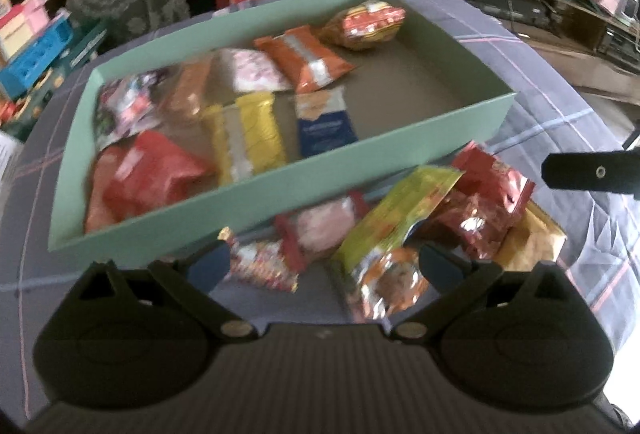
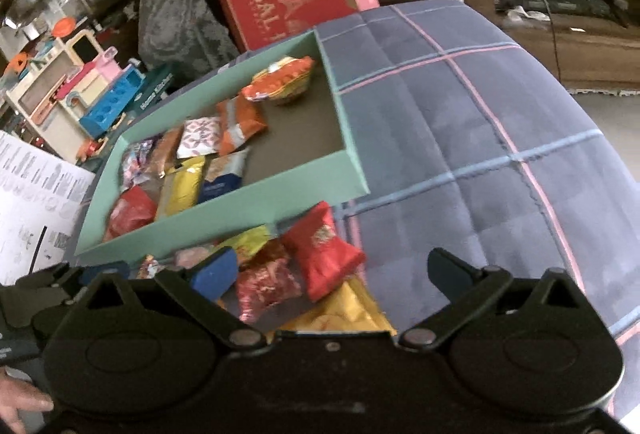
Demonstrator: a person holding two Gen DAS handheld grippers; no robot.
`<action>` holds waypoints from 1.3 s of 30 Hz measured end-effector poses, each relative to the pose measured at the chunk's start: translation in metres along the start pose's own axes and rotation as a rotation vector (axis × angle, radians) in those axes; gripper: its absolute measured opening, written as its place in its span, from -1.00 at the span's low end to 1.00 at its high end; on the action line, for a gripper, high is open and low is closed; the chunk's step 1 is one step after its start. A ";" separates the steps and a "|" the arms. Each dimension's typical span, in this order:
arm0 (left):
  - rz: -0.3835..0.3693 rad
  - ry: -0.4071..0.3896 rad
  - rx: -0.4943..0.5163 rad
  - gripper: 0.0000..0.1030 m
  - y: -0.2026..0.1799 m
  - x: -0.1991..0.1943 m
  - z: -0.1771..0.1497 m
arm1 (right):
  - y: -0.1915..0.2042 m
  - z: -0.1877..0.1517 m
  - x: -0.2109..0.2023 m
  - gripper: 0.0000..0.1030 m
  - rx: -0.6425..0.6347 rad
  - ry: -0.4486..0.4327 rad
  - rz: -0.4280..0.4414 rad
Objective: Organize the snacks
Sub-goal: 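Withdraw both tools from the box toward the snack pile, then grasp the yellow-green long bag with left tool while right tool grasps the red foil candy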
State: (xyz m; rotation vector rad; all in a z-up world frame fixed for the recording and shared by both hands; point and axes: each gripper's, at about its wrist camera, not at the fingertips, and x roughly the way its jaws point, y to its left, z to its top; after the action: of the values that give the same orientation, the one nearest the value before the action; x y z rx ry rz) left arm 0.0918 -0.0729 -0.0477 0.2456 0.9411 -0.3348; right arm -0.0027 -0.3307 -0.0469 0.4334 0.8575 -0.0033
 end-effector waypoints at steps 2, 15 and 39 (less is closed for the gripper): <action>-0.010 0.001 0.026 0.70 -0.006 0.007 0.007 | -0.007 -0.002 0.000 0.78 0.022 -0.001 -0.001; -0.061 0.004 0.165 -0.42 -0.035 0.025 0.008 | 0.002 -0.001 0.005 -0.01 0.005 -0.004 0.076; 0.004 0.071 -0.141 0.26 0.075 0.000 -0.044 | 0.089 -0.021 0.060 -0.21 -0.349 0.078 0.026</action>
State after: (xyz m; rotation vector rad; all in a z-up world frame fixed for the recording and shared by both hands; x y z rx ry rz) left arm 0.0884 0.0118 -0.0684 0.1304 1.0294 -0.2557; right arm 0.0367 -0.2313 -0.0701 0.1175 0.9086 0.1858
